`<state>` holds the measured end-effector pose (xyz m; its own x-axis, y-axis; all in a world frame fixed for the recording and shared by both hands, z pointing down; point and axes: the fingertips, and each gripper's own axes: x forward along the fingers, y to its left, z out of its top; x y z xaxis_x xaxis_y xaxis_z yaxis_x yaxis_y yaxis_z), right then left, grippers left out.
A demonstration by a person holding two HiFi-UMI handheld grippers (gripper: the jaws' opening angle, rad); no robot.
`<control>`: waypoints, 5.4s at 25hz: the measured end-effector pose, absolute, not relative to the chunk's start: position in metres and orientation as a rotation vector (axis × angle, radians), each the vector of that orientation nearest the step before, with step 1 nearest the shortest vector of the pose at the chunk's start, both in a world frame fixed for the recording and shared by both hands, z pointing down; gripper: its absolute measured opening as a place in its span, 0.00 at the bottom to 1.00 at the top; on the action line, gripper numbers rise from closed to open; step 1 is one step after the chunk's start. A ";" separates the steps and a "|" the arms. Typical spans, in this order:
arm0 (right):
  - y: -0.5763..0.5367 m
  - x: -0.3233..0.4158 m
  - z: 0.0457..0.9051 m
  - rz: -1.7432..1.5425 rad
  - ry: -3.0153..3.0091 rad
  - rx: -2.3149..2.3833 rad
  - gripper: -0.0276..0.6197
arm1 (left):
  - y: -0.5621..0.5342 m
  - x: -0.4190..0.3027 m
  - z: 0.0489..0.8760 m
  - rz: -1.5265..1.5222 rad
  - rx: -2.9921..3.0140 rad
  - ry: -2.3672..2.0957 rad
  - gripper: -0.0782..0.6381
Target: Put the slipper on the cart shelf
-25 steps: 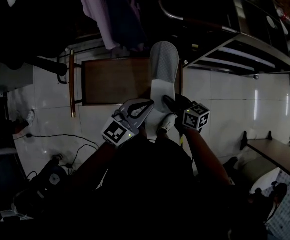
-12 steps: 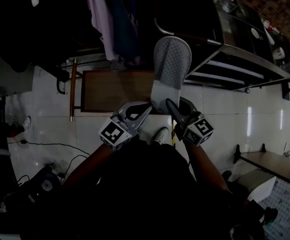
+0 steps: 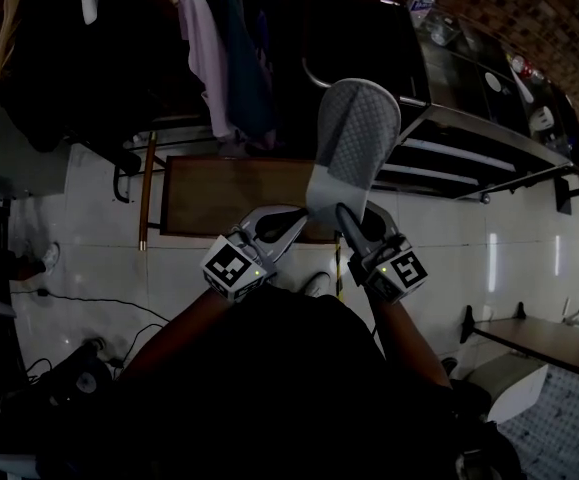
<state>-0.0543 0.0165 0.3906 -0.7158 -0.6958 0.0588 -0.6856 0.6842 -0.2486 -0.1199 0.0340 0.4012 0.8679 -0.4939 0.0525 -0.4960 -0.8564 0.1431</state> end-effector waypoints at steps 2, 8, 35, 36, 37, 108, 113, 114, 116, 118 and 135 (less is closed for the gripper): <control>0.017 -0.054 0.386 -0.369 2.850 -1.165 0.14 | 0.034 -0.118 0.400 0.044 2.906 -0.769 0.11; 0.018 -0.055 0.385 -0.375 2.851 -1.152 0.14 | 0.035 -0.119 0.394 0.003 2.935 -0.774 0.11; 0.024 0.010 0.415 -0.523 2.599 -1.558 0.14 | 0.021 -0.072 0.407 0.049 3.021 -0.364 0.11; 0.026 0.017 0.416 -0.519 2.580 -1.582 0.14 | 0.022 -0.065 0.409 0.051 3.023 -0.333 0.11; 0.028 0.025 0.417 -0.515 2.562 -1.602 0.14 | 0.024 -0.058 0.411 0.055 3.024 -0.307 0.11; -0.160 0.311 0.684 -1.760 2.432 -0.928 0.15 | -0.128 0.277 0.456 0.172 2.967 -0.451 0.11; -0.197 0.324 0.695 -1.737 2.434 -0.984 0.15 | -0.142 0.284 0.457 0.176 2.959 -0.512 0.11; -0.204 0.325 0.696 -1.732 2.440 -0.982 0.15 | -0.144 0.284 0.458 0.180 2.954 -0.522 0.11; -0.215 0.325 0.696 -1.713 2.460 -0.968 0.15 | -0.146 0.284 0.461 0.189 2.941 -0.544 0.11; -0.226 0.325 0.695 -1.690 2.485 -0.968 0.15 | -0.148 0.283 0.463 0.196 2.936 -0.563 0.11; -0.293 0.340 0.691 -1.292 2.445 -1.349 0.15 | -0.150 0.277 0.480 0.228 2.874 -0.644 0.11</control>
